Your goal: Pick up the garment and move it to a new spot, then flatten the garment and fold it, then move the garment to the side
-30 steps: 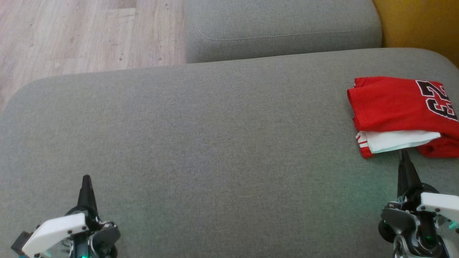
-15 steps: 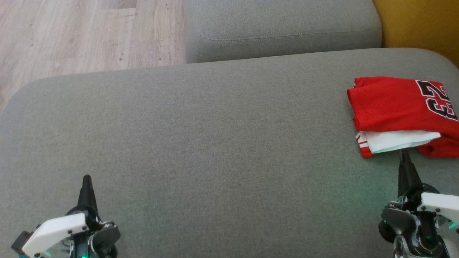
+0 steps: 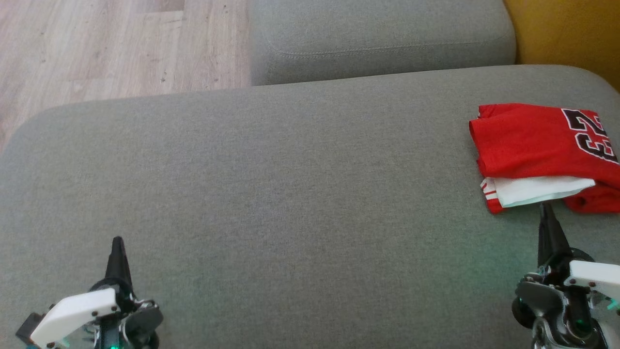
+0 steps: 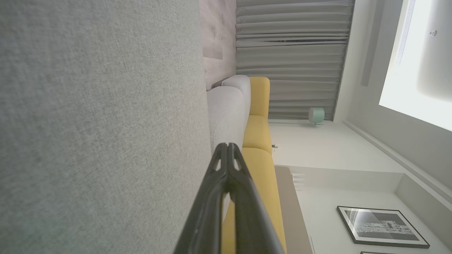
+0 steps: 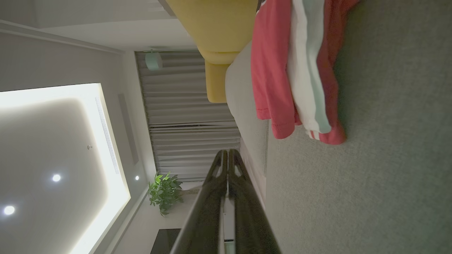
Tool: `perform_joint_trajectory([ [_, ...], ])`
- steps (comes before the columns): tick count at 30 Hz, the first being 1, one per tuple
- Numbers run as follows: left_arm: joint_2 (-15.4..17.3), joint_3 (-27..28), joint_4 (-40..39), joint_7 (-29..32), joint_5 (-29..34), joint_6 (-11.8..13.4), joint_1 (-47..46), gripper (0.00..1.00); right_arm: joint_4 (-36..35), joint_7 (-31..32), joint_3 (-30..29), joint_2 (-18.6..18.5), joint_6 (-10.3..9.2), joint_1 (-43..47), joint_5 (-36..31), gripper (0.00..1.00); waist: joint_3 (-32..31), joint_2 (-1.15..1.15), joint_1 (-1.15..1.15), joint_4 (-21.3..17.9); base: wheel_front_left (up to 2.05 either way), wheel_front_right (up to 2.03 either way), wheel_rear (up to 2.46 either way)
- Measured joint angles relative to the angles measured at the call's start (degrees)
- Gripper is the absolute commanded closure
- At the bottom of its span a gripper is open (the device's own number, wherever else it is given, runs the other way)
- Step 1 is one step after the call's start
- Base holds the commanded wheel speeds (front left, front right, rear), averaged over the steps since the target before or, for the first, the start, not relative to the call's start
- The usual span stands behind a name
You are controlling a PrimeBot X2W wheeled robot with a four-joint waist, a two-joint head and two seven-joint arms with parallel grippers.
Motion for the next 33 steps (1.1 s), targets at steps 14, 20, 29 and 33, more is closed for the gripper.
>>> perform_joint_trajectory([
  [14, -0.08, 0.07, 0.0, 0.02, 0.33, 0.0, 0.0, 1.0, 0.0, 0.08, -0.16, 0.02, 0.0, 0.0, -0.08, 1.0, 0.0, 0.0, 0.0, 0.0, 0.0, 0.0, 0.0],
  [20, -0.09, 0.09, 0.01, 0.02, 0.35, 0.0, 0.0, 1.0, 0.0, 0.13, -0.26, 0.02, 0.0, 0.0, -0.11, 1.0, 0.0, 0.0, 0.0, 0.0, 0.0, 0.0, 0.0],
  [29, -0.11, 0.13, 0.01, 0.19, 0.35, 0.0, 0.0, 1.0, 0.0, 0.13, -0.32, 0.03, 0.0, 0.0, -0.32, 1.0, 0.0, 0.0, 0.0, 0.0, 0.0, 0.0, 0.0],
  [33, -0.12, 0.14, 0.01, 0.19, 0.36, 0.0, 0.0, 1.0, 0.0, 0.13, -0.34, 0.04, 0.0, 0.0, -0.32, 1.0, 0.0, 0.0, 0.0, 0.0, 0.0, 0.0, 0.0],
])
